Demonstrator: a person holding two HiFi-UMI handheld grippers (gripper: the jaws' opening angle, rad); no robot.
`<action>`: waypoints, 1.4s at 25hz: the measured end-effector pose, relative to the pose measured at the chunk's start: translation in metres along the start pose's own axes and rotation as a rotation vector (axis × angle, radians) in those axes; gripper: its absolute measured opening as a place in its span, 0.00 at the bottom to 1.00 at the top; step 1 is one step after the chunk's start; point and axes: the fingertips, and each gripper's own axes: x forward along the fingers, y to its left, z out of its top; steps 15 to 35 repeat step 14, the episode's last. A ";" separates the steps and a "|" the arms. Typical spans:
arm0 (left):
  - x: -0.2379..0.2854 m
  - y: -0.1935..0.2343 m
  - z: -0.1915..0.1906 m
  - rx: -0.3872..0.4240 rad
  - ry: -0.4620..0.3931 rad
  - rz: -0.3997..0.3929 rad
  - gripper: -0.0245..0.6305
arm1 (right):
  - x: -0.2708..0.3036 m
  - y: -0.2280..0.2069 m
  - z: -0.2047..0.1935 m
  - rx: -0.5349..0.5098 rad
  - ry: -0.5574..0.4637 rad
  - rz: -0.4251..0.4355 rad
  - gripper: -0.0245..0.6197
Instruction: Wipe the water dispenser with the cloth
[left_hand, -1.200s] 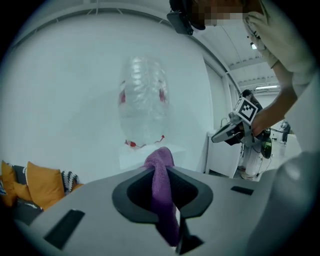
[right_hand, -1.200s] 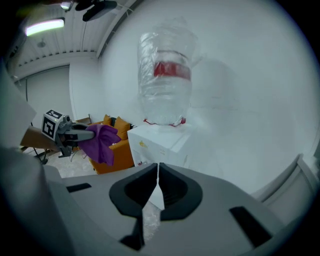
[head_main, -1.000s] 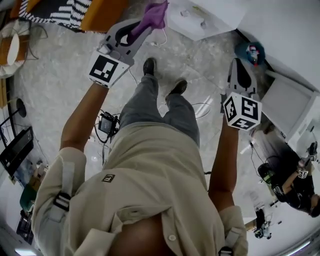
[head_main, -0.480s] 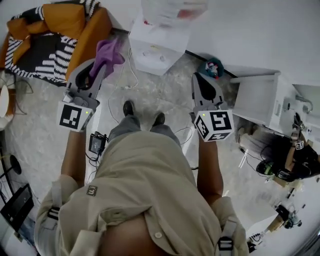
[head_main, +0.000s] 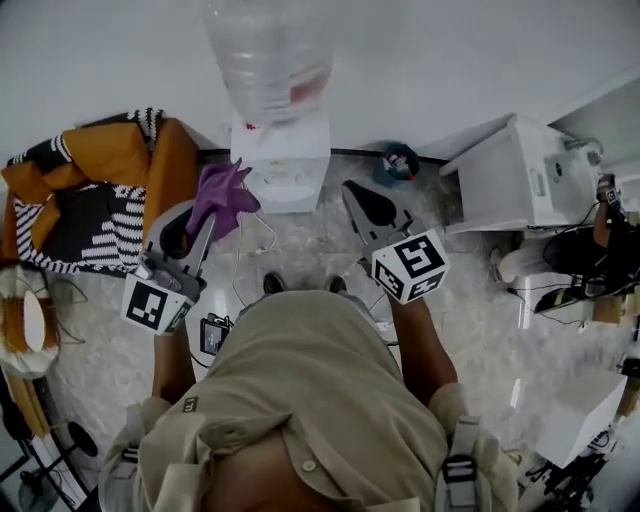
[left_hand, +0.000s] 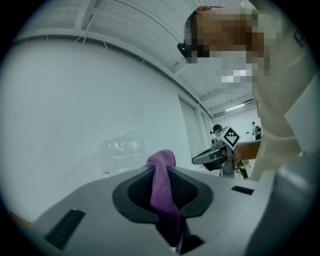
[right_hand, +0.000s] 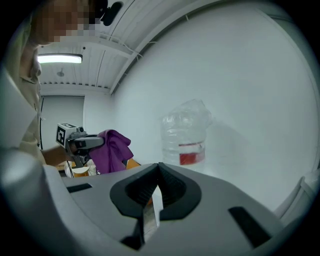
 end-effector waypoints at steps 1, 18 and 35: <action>0.000 -0.004 0.005 -0.005 -0.010 -0.022 0.14 | 0.000 0.003 0.003 -0.002 -0.006 0.000 0.07; -0.004 -0.025 -0.002 -0.012 0.044 -0.185 0.14 | -0.005 0.020 0.017 0.013 -0.017 -0.036 0.07; -0.004 -0.025 -0.002 -0.012 0.044 -0.185 0.14 | -0.005 0.020 0.017 0.013 -0.017 -0.036 0.07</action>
